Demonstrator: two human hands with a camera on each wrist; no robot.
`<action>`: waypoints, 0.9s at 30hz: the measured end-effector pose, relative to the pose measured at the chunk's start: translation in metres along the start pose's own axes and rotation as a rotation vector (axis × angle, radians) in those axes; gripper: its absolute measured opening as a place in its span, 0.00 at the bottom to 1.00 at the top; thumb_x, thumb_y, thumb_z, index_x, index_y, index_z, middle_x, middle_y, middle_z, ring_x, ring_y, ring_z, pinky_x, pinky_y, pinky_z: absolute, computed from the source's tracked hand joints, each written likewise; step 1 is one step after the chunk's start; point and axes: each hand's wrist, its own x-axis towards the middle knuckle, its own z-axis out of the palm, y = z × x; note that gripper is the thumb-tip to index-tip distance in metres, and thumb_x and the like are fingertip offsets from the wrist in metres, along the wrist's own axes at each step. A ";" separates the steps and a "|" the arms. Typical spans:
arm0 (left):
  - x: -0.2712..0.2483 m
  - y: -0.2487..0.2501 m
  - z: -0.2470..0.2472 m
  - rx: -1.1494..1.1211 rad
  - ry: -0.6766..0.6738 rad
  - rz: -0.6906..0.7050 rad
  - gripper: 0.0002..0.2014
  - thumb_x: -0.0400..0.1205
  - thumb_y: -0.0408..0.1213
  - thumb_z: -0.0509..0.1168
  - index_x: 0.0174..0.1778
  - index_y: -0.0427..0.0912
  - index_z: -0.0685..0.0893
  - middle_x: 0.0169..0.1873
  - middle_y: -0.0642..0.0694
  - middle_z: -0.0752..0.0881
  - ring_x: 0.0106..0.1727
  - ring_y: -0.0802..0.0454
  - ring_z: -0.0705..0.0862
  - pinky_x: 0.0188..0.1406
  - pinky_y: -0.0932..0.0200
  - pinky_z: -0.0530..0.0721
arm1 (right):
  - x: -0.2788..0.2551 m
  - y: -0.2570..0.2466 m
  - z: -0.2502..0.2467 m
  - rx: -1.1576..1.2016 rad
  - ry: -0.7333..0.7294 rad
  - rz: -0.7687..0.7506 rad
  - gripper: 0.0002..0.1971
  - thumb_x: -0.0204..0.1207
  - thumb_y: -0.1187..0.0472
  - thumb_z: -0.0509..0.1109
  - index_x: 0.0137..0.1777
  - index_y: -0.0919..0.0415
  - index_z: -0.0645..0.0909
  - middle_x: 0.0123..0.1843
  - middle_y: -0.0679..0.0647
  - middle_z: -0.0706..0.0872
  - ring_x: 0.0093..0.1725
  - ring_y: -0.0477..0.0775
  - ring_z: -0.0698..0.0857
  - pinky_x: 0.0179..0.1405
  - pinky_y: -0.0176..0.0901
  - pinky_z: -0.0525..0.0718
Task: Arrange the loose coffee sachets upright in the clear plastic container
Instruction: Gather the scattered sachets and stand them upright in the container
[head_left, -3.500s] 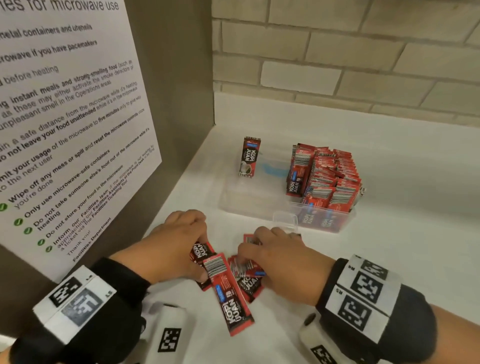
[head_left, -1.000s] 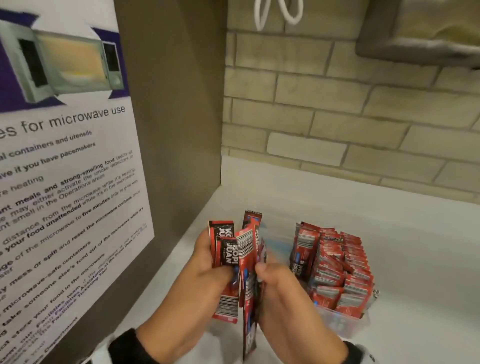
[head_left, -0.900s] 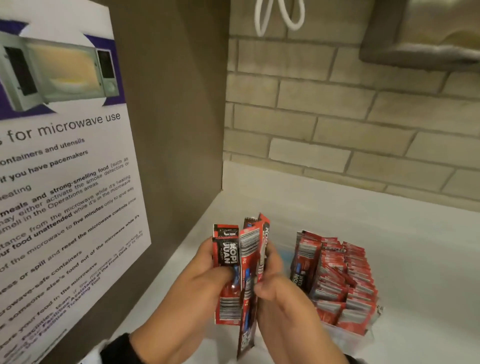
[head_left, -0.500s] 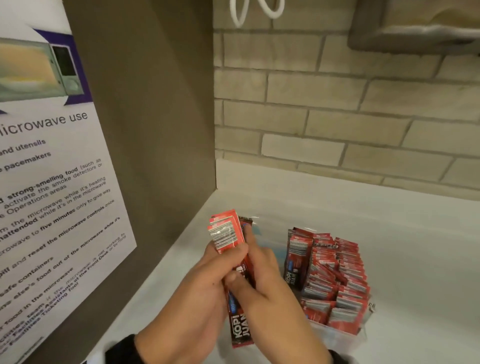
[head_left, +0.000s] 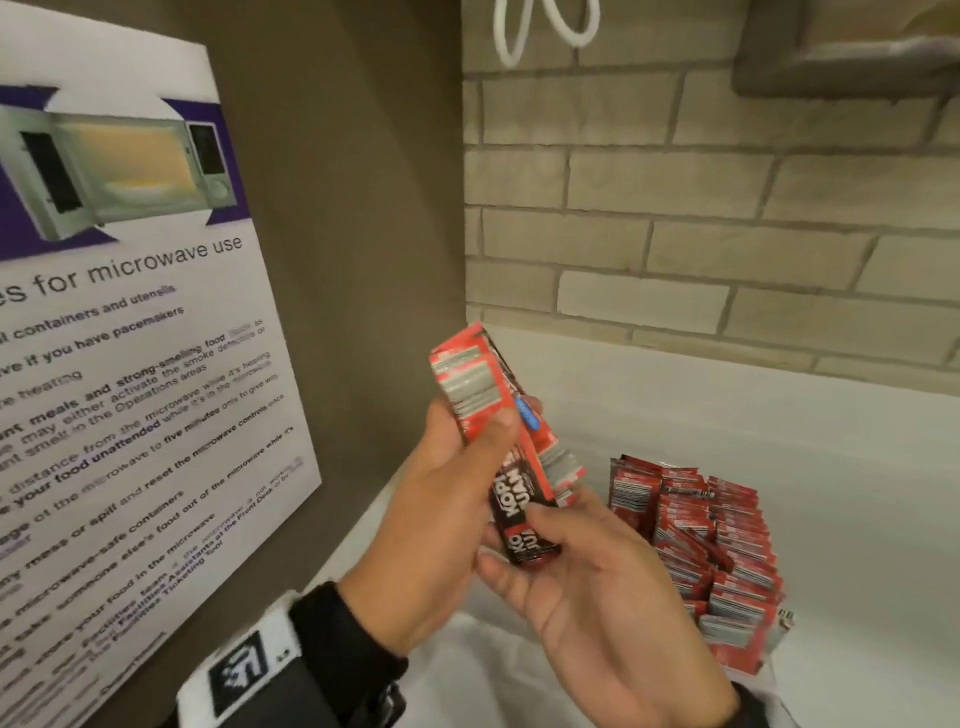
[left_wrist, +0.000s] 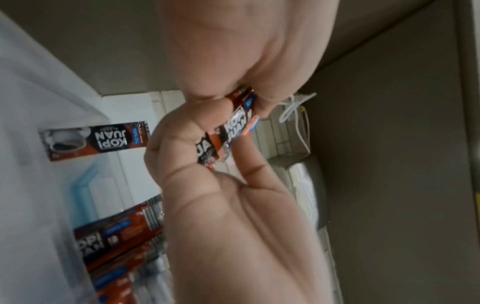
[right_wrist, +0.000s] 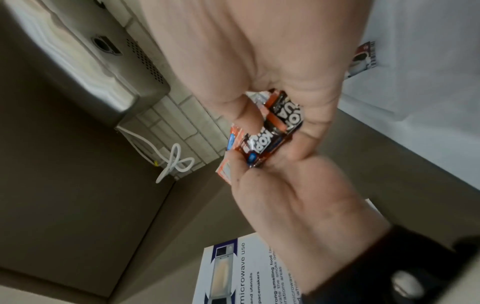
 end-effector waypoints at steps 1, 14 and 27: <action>-0.001 -0.002 0.000 0.024 0.001 0.020 0.14 0.79 0.37 0.66 0.61 0.46 0.76 0.51 0.43 0.89 0.54 0.42 0.89 0.46 0.52 0.88 | 0.000 -0.001 0.000 0.006 -0.013 -0.013 0.24 0.64 0.68 0.63 0.63 0.63 0.80 0.52 0.61 0.88 0.46 0.57 0.84 0.40 0.50 0.86; 0.002 -0.002 0.003 -0.194 0.005 0.048 0.30 0.67 0.30 0.74 0.61 0.53 0.70 0.43 0.46 0.87 0.43 0.51 0.88 0.44 0.51 0.88 | -0.003 0.006 -0.006 -0.711 0.072 -0.169 0.15 0.82 0.63 0.60 0.62 0.41 0.72 0.55 0.49 0.83 0.48 0.47 0.83 0.39 0.39 0.85; 0.017 0.015 -0.015 0.092 -0.390 0.006 0.31 0.71 0.38 0.77 0.65 0.67 0.74 0.56 0.47 0.87 0.56 0.51 0.86 0.50 0.58 0.85 | -0.005 -0.006 -0.006 -0.309 -0.083 -0.009 0.11 0.75 0.69 0.68 0.56 0.59 0.79 0.37 0.54 0.82 0.32 0.50 0.82 0.24 0.38 0.81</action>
